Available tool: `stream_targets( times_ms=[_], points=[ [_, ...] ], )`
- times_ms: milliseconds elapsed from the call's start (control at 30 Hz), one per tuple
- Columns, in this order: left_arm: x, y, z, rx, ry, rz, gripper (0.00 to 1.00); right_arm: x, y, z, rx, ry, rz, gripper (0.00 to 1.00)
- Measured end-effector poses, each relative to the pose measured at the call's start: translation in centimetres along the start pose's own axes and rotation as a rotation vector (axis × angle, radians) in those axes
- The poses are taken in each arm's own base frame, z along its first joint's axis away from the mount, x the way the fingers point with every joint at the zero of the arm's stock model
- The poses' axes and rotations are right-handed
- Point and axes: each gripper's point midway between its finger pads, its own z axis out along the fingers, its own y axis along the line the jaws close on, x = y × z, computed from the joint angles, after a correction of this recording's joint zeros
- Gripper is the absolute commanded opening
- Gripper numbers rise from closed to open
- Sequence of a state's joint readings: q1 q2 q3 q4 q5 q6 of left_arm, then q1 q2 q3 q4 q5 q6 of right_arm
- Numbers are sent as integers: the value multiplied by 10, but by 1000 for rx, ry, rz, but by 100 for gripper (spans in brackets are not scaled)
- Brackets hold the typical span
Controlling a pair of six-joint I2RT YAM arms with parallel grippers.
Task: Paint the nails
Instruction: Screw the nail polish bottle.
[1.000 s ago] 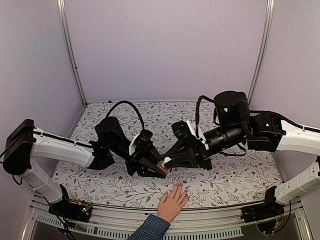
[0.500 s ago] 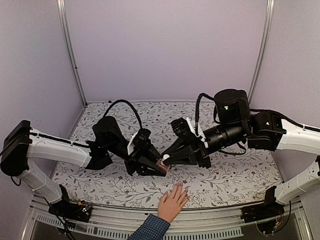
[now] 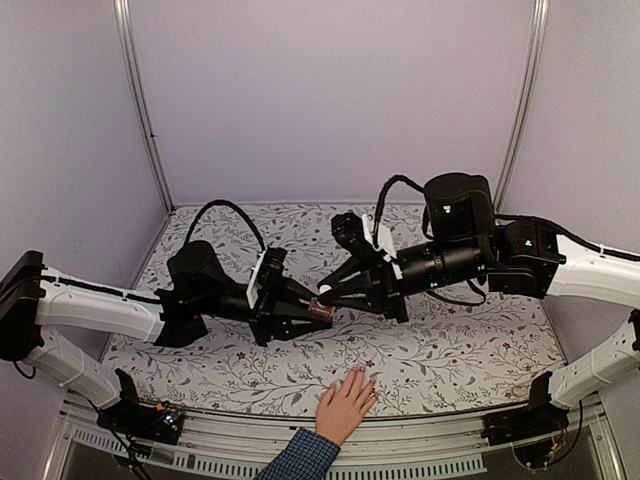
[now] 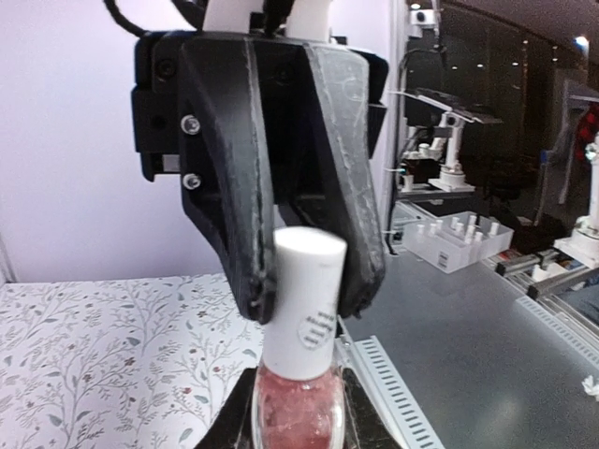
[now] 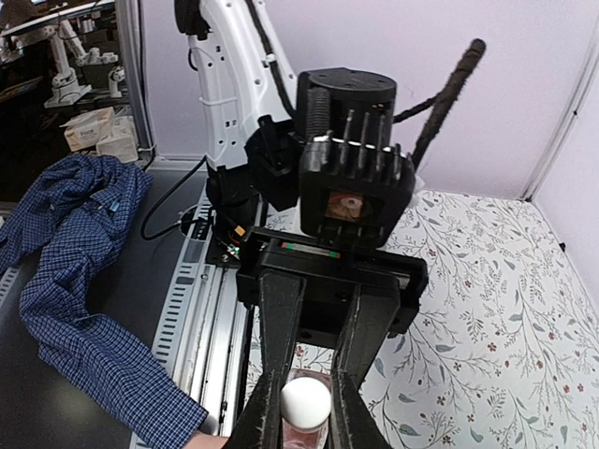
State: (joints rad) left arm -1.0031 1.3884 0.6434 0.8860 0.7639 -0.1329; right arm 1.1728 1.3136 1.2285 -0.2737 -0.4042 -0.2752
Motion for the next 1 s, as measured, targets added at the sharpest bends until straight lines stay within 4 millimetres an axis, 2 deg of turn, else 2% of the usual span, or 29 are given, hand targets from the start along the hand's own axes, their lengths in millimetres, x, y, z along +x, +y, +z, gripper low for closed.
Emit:
stream_targets(
  times_ms=[433, 700, 933, 1000],
  points=[
    [-4, 64, -17, -401, -65, 23, 0, 4, -63, 1, 278, -6, 105, 0],
    [23, 102, -28, -628, -18, 5, 0, 31, -100, 10, 437, 50, 209, 0],
    [37, 118, -32, -775, 22, 38, 0, 47, -116, 13, 507, 63, 318, 0],
    [39, 122, -33, -802, 30, 44, 0, 50, -119, 13, 522, 64, 344, 4]
  ],
)
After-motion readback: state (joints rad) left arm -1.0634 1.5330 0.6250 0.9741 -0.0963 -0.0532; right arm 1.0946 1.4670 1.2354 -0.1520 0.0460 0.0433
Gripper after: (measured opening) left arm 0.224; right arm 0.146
